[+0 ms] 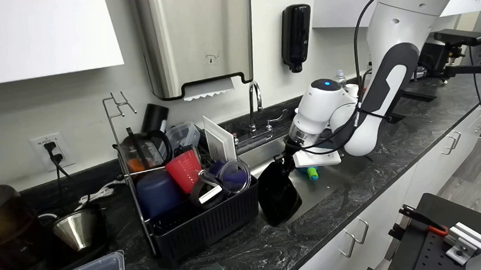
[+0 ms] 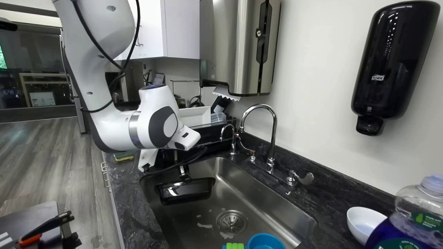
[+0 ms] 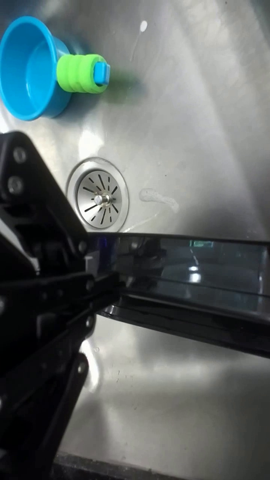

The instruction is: Remove the black lunchbox from the dish rack and place it in the sink

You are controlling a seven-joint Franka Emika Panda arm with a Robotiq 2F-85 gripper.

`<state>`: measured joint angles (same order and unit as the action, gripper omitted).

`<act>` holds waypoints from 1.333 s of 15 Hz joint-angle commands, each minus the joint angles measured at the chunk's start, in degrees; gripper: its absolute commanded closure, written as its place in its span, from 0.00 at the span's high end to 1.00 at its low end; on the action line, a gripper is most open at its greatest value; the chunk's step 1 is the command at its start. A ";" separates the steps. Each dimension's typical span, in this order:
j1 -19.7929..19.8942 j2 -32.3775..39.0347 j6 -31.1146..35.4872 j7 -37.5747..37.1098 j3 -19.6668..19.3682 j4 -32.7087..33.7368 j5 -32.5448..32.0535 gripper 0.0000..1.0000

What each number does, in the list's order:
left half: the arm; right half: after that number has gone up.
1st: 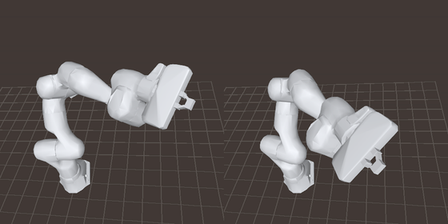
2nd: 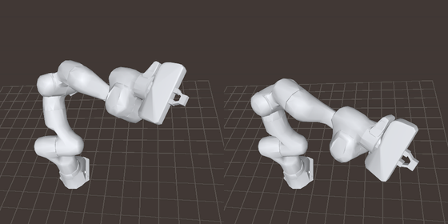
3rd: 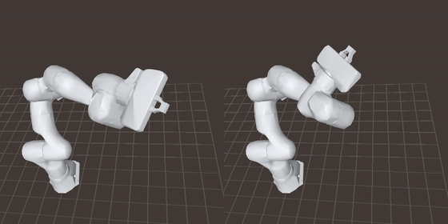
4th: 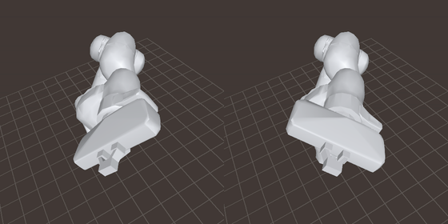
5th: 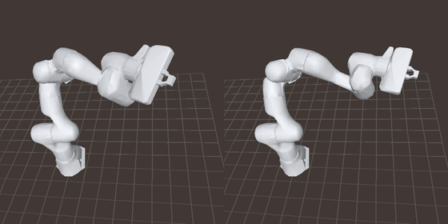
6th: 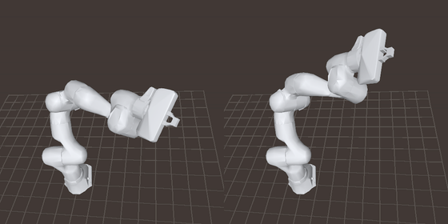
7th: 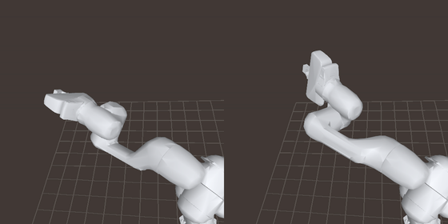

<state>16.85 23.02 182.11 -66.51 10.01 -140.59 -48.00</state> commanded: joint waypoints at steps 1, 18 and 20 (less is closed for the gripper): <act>5.41 2.19 -5.01 5.11 4.96 2.43 1.57 0.01; -16.38 3.66 -17.20 45.83 -13.83 9.46 46.95 0.01; -17.84 4.13 -18.26 45.65 -15.52 9.90 46.80 0.01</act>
<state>1.92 26.20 166.43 -22.61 -2.66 -132.17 -2.86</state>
